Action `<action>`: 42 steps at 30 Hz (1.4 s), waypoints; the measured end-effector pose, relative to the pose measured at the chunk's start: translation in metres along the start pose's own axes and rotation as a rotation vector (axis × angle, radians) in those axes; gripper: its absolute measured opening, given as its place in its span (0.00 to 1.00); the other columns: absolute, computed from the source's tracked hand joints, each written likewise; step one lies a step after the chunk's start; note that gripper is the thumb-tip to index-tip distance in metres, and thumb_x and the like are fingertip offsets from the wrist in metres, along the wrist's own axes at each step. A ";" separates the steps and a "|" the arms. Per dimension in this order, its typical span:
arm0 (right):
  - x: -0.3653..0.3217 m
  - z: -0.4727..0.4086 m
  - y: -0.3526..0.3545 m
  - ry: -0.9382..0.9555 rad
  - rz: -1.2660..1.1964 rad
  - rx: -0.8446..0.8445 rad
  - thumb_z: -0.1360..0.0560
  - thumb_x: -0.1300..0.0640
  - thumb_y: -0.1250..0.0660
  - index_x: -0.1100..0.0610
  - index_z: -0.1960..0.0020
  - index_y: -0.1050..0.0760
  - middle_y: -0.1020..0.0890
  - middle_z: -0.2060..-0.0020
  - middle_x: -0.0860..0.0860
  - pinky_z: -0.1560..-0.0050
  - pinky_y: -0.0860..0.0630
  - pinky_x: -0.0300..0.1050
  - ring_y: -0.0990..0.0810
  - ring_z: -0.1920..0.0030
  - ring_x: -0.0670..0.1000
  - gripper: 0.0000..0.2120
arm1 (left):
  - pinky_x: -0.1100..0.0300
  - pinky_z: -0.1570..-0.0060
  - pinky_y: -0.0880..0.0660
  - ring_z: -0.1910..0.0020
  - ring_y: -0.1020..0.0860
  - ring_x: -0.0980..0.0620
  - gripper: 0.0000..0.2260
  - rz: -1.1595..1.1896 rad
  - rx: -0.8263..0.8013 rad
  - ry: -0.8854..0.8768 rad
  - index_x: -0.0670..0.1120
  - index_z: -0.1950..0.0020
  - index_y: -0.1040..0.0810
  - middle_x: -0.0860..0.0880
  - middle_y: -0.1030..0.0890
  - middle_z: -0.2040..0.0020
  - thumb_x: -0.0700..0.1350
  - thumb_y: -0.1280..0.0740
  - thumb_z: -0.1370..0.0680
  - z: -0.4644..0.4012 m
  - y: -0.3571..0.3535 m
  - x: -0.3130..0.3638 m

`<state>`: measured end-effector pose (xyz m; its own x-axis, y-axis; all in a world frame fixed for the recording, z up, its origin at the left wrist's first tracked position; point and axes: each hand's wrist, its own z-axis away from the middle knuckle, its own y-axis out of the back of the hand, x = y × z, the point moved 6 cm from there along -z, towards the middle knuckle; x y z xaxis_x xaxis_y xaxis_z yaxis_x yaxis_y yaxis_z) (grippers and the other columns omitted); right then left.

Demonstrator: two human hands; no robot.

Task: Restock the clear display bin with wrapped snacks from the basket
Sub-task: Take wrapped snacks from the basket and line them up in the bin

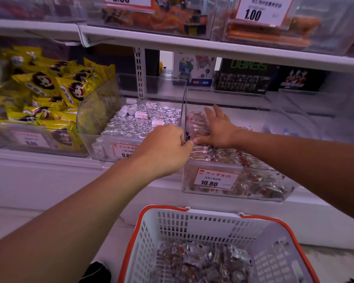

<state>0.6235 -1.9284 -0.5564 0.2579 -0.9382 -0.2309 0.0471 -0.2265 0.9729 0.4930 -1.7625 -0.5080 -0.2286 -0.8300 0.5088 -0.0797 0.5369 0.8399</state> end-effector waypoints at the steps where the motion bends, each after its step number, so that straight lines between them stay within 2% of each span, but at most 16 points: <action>1: 0.004 -0.001 -0.004 -0.037 -0.062 -0.052 0.32 0.35 0.27 0.54 0.20 0.61 0.57 0.21 0.57 0.23 0.44 0.57 0.52 0.21 0.61 0.57 | 0.56 0.63 0.25 0.66 0.21 0.48 0.15 0.003 -0.009 0.002 0.46 0.63 0.25 0.48 0.20 0.66 0.53 0.35 0.20 0.000 0.000 0.000; 6: -0.009 -0.011 -0.011 -0.052 -0.231 -0.128 0.29 0.40 0.28 0.60 0.21 0.58 0.47 0.22 0.59 0.29 0.33 0.56 0.36 0.27 0.60 0.53 | 0.53 0.57 0.25 0.55 0.21 0.43 0.12 -0.038 -0.022 -0.023 0.44 0.52 0.22 0.44 0.19 0.54 0.50 0.39 0.18 0.001 0.000 0.007; 13: -0.009 -0.014 -0.008 0.011 0.146 -0.121 0.29 0.24 0.46 0.48 0.20 0.61 0.67 0.22 0.54 0.23 0.56 0.63 0.67 0.23 0.60 0.49 | 0.56 0.60 0.30 0.55 0.21 0.42 0.12 -0.089 0.029 0.001 0.43 0.54 0.20 0.44 0.20 0.55 0.48 0.38 0.18 0.000 0.003 0.006; 17: -0.014 -0.007 -0.001 0.049 0.128 -0.135 0.27 0.24 0.52 0.45 0.20 0.58 0.65 0.21 0.51 0.24 0.57 0.65 0.67 0.22 0.59 0.44 | 0.52 0.61 0.21 0.62 0.19 0.44 0.14 -0.030 0.016 -0.008 0.43 0.58 0.20 0.44 0.18 0.61 0.50 0.36 0.20 0.001 0.006 0.004; 20: -0.026 0.010 0.024 0.042 0.059 -0.057 0.21 0.32 0.52 0.51 0.19 0.53 0.56 0.20 0.56 0.23 0.52 0.63 0.59 0.21 0.61 0.38 | 0.55 0.64 0.22 0.67 0.20 0.49 0.23 -0.143 0.034 -0.026 0.43 0.64 0.20 0.47 0.19 0.69 0.62 0.34 0.24 0.003 0.016 0.005; 22: -0.043 0.038 0.059 0.146 -0.061 0.199 0.19 0.37 0.50 0.55 0.25 0.36 0.32 0.27 0.60 0.29 0.35 0.57 0.35 0.27 0.60 0.30 | 0.59 0.70 0.22 0.74 0.21 0.51 0.27 -0.141 -0.110 0.065 0.42 0.67 0.21 0.50 0.20 0.74 0.67 0.31 0.29 0.002 0.027 -0.007; 23: -0.049 0.063 0.077 0.236 -0.140 0.413 0.18 0.39 0.48 0.55 0.34 0.26 0.21 0.39 0.56 0.39 0.25 0.52 0.23 0.39 0.54 0.25 | 0.61 0.74 0.24 0.76 0.22 0.53 0.27 -0.107 -0.292 0.147 0.42 0.66 0.20 0.49 0.18 0.73 0.68 0.29 0.31 0.005 0.027 -0.018; 25: -0.058 0.138 0.095 0.445 -0.280 0.836 0.17 0.46 0.44 0.54 0.56 0.23 0.22 0.65 0.47 0.62 0.28 0.39 0.25 0.64 0.45 0.17 | 0.64 0.76 0.27 0.75 0.21 0.54 0.24 -0.117 -0.711 0.305 0.43 0.65 0.17 0.48 0.16 0.68 0.66 0.26 0.33 0.026 0.011 -0.041; 27: -0.060 0.208 0.067 0.597 -0.413 0.976 0.17 0.54 0.42 0.54 0.64 0.29 0.31 0.71 0.46 0.66 0.38 0.33 0.34 0.70 0.45 0.17 | 0.66 0.75 0.26 0.74 0.20 0.54 0.20 -0.288 -1.016 0.389 0.45 0.63 0.17 0.49 0.15 0.67 0.63 0.28 0.28 0.055 -0.024 -0.058; 30: -0.054 0.241 -0.035 0.517 -0.379 0.701 0.19 0.54 0.40 0.53 0.67 0.32 0.30 0.73 0.49 0.68 0.36 0.41 0.30 0.72 0.51 0.17 | 0.65 0.72 0.24 0.70 0.20 0.53 0.18 -0.313 -1.156 0.477 0.44 0.56 0.20 0.45 0.15 0.59 0.57 0.36 0.19 0.085 -0.099 -0.060; 32: -0.037 0.236 -0.125 0.339 -0.256 0.268 0.21 0.50 0.39 0.53 0.64 0.28 0.21 0.68 0.52 0.67 0.31 0.46 0.21 0.66 0.55 0.14 | 0.60 0.65 0.21 0.64 0.18 0.48 0.17 -0.230 -1.106 0.490 0.41 0.49 0.21 0.41 0.16 0.50 0.54 0.39 0.17 0.100 -0.147 -0.058; 34: 0.006 0.250 -0.216 0.086 -0.165 -0.247 0.22 0.46 0.37 0.50 0.48 0.23 0.16 0.51 0.54 0.55 0.26 0.46 0.18 0.50 0.57 0.09 | 0.56 0.59 0.20 0.56 0.18 0.44 0.17 -0.257 -1.033 0.413 0.38 0.41 0.22 0.39 0.18 0.44 0.52 0.38 0.17 0.120 -0.192 -0.063; 37: 0.077 0.305 -0.300 -0.161 -0.101 -0.677 0.25 0.46 0.32 0.51 0.27 0.31 0.24 0.33 0.58 0.37 0.29 0.46 0.25 0.35 0.58 0.28 | 0.58 0.52 0.26 0.40 0.23 0.42 0.22 -0.285 -1.079 0.435 0.38 0.28 0.30 0.39 0.27 0.30 0.51 0.39 0.16 0.169 -0.249 -0.074; 38: 0.094 0.318 -0.314 -0.233 -0.100 -0.727 0.26 0.47 0.30 0.52 0.26 0.33 0.25 0.33 0.59 0.39 0.27 0.44 0.24 0.38 0.57 0.31 | 0.57 0.48 0.26 0.35 0.25 0.41 0.25 -0.216 -1.107 0.502 0.39 0.25 0.34 0.39 0.30 0.27 0.52 0.39 0.16 0.185 -0.268 -0.079; 40: 0.119 0.334 -0.331 -0.454 -0.194 -0.760 0.32 0.47 0.23 0.51 0.26 0.36 0.21 0.46 0.61 0.56 0.22 0.39 0.20 0.59 0.52 0.39 | 0.59 0.46 0.28 0.32 0.27 0.40 0.29 -0.047 -1.101 0.662 0.39 0.22 0.38 0.39 0.34 0.25 0.54 0.37 0.18 0.213 -0.301 -0.086; 42: 0.129 0.342 -0.345 -0.641 -0.409 -0.802 0.39 0.49 0.19 0.35 0.35 0.33 0.22 0.57 0.57 0.65 0.22 0.40 0.23 0.71 0.51 0.38 | 0.59 0.47 0.27 0.34 0.26 0.40 0.33 0.054 -0.995 0.778 0.39 0.22 0.41 0.39 0.32 0.27 0.53 0.32 0.20 0.231 -0.324 -0.091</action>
<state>0.3105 -2.0608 -0.9272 -0.4574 -0.8453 -0.2761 0.6865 -0.5330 0.4946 0.3158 -1.8266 -0.8702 0.4482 -0.8613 0.2394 0.7515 0.5080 0.4210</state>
